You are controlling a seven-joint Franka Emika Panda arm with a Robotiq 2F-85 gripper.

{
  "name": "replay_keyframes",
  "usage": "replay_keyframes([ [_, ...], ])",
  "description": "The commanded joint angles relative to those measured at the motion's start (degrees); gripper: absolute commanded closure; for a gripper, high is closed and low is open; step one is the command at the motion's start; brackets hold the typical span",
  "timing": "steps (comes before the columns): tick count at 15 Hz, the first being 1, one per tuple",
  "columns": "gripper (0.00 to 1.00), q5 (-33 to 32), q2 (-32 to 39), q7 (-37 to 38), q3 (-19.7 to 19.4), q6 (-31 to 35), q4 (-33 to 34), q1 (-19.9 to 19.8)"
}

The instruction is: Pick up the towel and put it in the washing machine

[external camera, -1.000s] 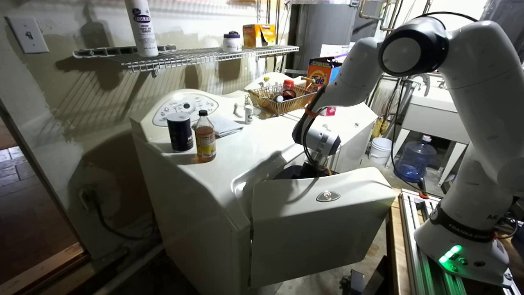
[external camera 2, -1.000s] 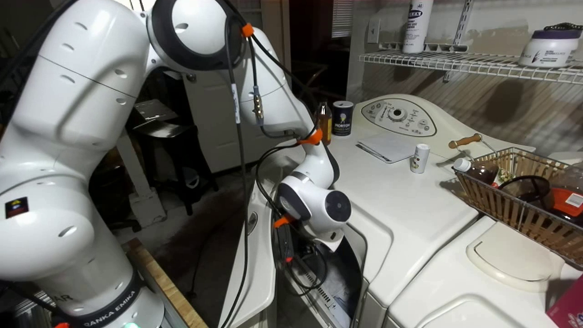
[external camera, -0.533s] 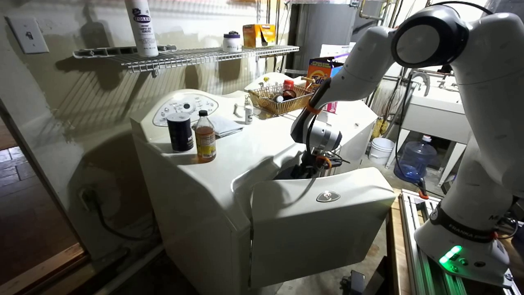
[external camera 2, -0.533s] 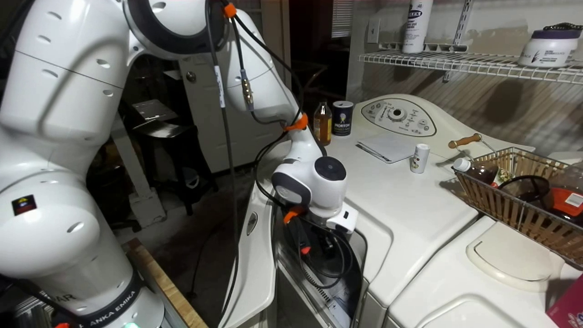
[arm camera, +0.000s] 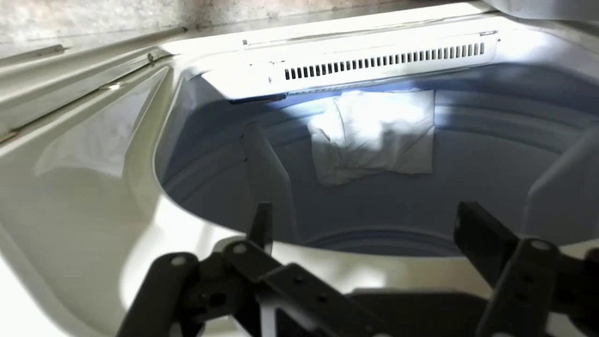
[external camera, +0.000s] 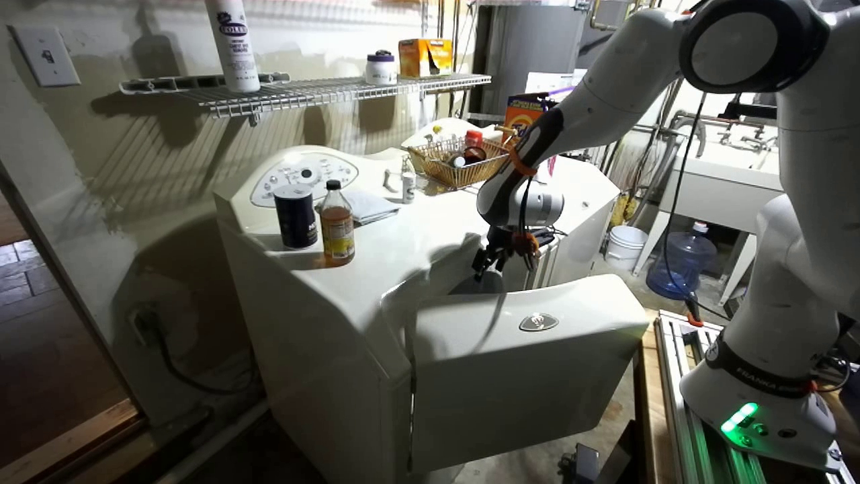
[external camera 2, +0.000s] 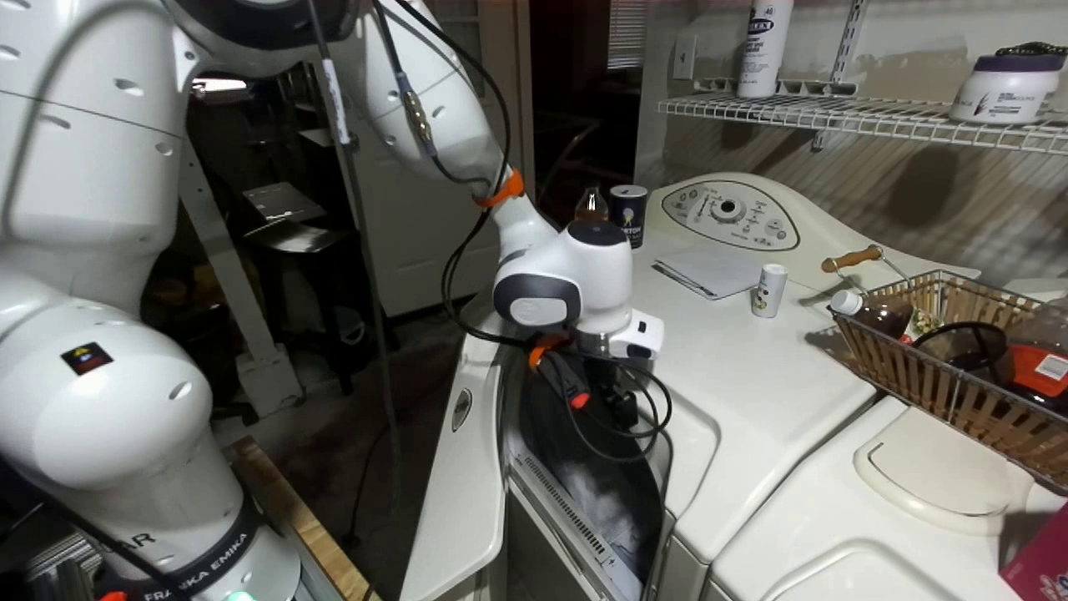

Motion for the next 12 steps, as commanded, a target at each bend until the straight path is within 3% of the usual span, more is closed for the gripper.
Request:
replay_keyframes([
  [1,0.00,-10.32,-9.38,9.37,-10.98,2.46,-7.44,10.41],
  [8,0.00,-30.18,-22.46,23.97,-35.86,4.50,-14.03,29.94],
  [10,0.00,-34.58,-27.09,25.40,-39.72,2.94,-14.44,32.92],
  [12,0.00,-39.04,-31.61,25.87,-41.03,1.98,-14.74,33.67],
])
